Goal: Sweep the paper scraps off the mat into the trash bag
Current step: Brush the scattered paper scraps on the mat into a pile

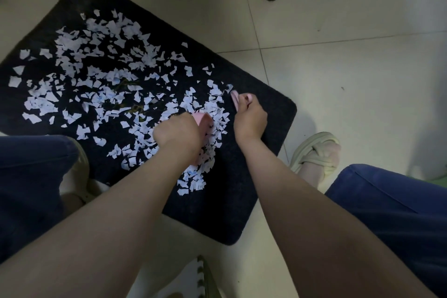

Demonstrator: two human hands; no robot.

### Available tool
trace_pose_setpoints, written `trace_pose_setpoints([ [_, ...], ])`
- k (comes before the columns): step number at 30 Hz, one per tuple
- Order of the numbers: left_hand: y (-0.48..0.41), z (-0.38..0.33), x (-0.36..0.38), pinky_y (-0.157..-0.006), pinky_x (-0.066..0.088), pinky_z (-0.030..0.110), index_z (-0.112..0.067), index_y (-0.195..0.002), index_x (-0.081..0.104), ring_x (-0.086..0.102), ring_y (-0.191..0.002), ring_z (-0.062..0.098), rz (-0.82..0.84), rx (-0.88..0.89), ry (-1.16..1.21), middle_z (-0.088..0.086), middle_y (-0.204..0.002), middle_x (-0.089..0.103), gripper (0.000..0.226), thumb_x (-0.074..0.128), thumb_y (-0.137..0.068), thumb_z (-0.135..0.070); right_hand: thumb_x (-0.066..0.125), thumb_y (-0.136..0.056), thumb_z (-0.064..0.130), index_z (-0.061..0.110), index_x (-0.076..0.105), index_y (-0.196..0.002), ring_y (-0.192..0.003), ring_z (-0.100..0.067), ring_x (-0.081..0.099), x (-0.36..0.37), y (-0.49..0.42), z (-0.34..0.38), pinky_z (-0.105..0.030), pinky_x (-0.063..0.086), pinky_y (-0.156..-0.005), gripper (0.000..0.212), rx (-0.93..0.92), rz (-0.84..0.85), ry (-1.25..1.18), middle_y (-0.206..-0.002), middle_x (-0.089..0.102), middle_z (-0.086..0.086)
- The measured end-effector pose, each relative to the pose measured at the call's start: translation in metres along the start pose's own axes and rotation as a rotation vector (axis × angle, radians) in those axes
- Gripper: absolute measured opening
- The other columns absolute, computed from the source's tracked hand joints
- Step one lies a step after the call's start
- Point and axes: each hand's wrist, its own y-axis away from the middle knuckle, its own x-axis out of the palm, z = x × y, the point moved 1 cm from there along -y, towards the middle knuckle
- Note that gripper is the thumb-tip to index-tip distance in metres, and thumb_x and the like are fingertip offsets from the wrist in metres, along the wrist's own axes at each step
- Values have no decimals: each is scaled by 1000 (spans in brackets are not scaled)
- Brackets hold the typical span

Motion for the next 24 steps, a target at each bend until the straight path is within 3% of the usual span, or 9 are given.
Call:
trace_pose_setpoints([
  [3, 22, 10, 1, -49, 33, 24, -9, -110, 56, 45, -58, 16, 19, 8, -28, 3, -68, 45, 21, 49, -91, -14, 45, -101, 32, 10, 63, -91, -73, -20, 56, -17, 11, 12, -27, 33, -61, 30, 4, 144, 72, -73, 57, 2],
  [7, 57, 32, -7, -53, 37, 24, -10, -101, 56, 53, -67, 19, 21, 33, -44, 2, -70, 49, 15, 46, -91, -14, 47, -100, 31, 8, 65, -95, -73, -21, 54, -47, 28, 39, -28, 31, -58, 29, -102, 289, 193, -83, 63, -5],
  [9, 78, 44, -16, -57, 40, 25, -15, -93, 46, 55, -72, 20, -7, 51, -63, 1, -71, 49, 7, 47, -89, -9, 48, -99, 30, 9, 66, -95, -75, -21, 51, -65, 38, 56, -26, 30, -62, 29, -137, 322, 256, -88, 64, -7],
  [13, 113, 63, -39, -60, 43, 24, -16, -92, 41, 60, -81, 20, -85, 111, -63, 1, -73, 49, 14, 49, -87, -5, 49, -98, 26, 13, 52, -72, -84, -31, 54, -96, 52, 86, -25, 30, -66, 29, -189, 335, 412, -92, 64, -17],
  [17, 131, 64, -64, -76, 48, 27, -21, -99, 43, 63, -95, 22, -99, 190, -60, 0, -73, 45, 23, 49, -88, -2, 49, -98, 24, 8, 59, -83, -91, -33, 56, -110, 57, 97, -26, 33, -69, 24, -210, 359, 532, -107, 66, -20],
  [19, 133, 69, -74, -74, 47, 27, -28, -100, 45, 63, -94, 23, -126, 206, -61, 0, -73, 45, 26, 48, -89, -5, 51, -97, 25, 8, 53, -75, -95, -35, 58, -112, 56, 103, -27, 33, -70, 28, -198, 347, 549, -99, 66, -19],
  [21, 130, 70, -83, -70, 46, 27, -30, -111, 49, 63, -92, 22, -181, 223, -79, 0, -73, 44, 32, 49, -89, -7, 49, -97, 21, 8, 44, -67, -86, -33, 52, -111, 50, 107, -27, 32, -69, 33, -155, 330, 539, -82, 57, -16],
  [24, 108, 69, -82, -65, 43, 27, -31, -95, 41, 57, -83, 23, -186, 200, -70, 1, -71, 39, 26, 48, -90, -6, 44, -100, 21, 4, 52, -77, -89, -31, 53, -94, 37, 99, -28, 37, -71, 29, -66, 334, 497, -95, 58, -17],
])
